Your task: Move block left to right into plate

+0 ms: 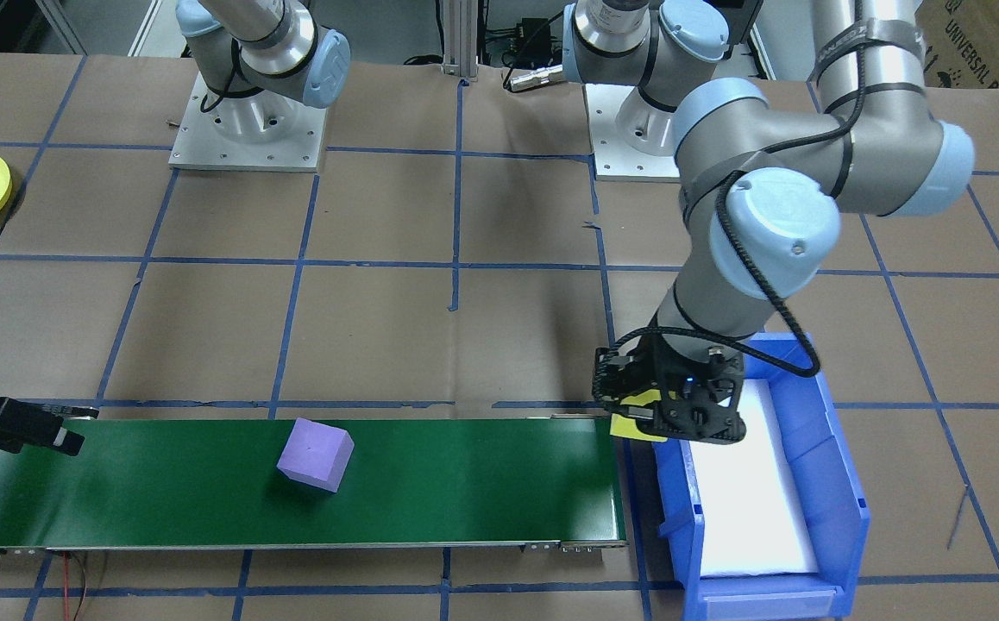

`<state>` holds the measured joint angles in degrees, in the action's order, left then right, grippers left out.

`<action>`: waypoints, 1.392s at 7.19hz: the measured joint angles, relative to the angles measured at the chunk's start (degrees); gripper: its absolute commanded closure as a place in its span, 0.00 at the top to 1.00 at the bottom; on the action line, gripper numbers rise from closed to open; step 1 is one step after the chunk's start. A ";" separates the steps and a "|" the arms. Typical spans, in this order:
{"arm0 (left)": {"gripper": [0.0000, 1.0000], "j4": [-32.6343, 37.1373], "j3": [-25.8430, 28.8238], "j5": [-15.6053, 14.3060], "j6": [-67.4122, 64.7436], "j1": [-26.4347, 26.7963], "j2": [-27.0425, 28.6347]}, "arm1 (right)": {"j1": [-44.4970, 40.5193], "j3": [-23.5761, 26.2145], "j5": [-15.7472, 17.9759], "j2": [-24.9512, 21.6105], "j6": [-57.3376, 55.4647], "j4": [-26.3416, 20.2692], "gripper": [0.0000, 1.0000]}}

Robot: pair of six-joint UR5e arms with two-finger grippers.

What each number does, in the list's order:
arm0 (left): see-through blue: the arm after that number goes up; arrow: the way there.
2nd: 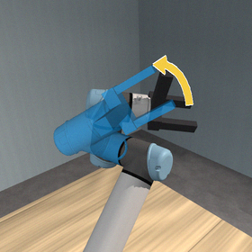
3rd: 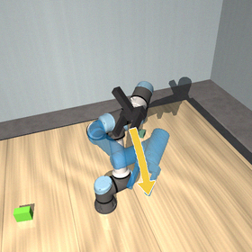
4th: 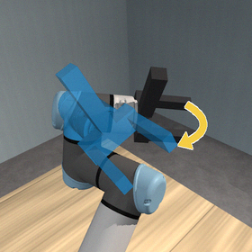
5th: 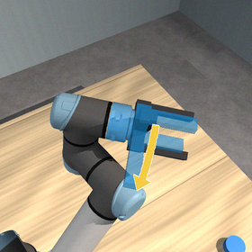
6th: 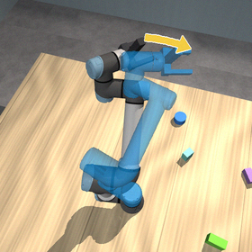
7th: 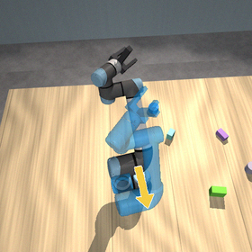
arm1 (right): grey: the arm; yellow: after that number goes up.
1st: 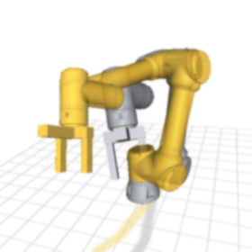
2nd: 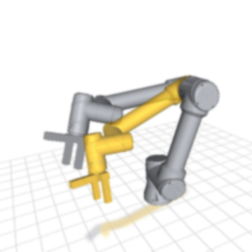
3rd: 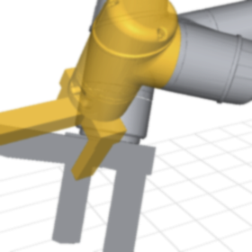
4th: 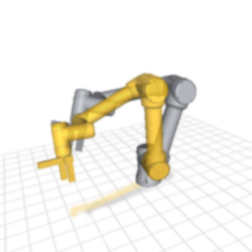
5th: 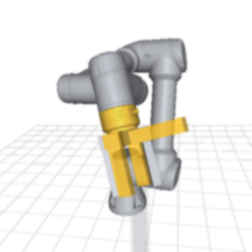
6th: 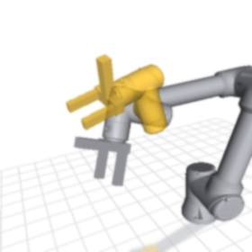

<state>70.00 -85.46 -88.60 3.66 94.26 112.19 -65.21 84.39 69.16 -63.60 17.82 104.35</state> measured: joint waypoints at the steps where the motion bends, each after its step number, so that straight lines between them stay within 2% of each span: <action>1: 0.47 -2.82 -0.11 0.01 -0.97 2.05 2.13 | 0.00 0.20 -0.41 0.15 -0.04 0.33 1.00; 3: 0.47 -9.94 -1.85 0.07 -1.70 3.95 6.14 | 0.00 0.29 -0.66 0.25 -0.06 0.51 1.00; 4: 0.53 -12.88 -3.11 0.09 -1.75 4.16 7.23 | 0.00 0.30 -0.68 0.32 -0.06 0.77 1.00; 5: 1.00 -14.57 -3.84 0.09 -1.77 4.23 7.71 | 0.00 0.30 -0.69 0.39 -0.07 1.35 1.00; 8: 1.00 -15.32 -3.88 0.47 -1.90 4.23 7.79 | 0.00 0.69 -0.69 0.36 -0.07 2.16 1.00; 10: 1.00 -14.05 -2.94 0.83 -2.19 4.22 5.79 | 0.00 0.85 -0.69 0.37 -0.07 2.17 1.00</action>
<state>55.95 -88.40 -87.77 1.48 98.48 117.98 -65.22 85.23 68.47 -63.23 17.75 106.53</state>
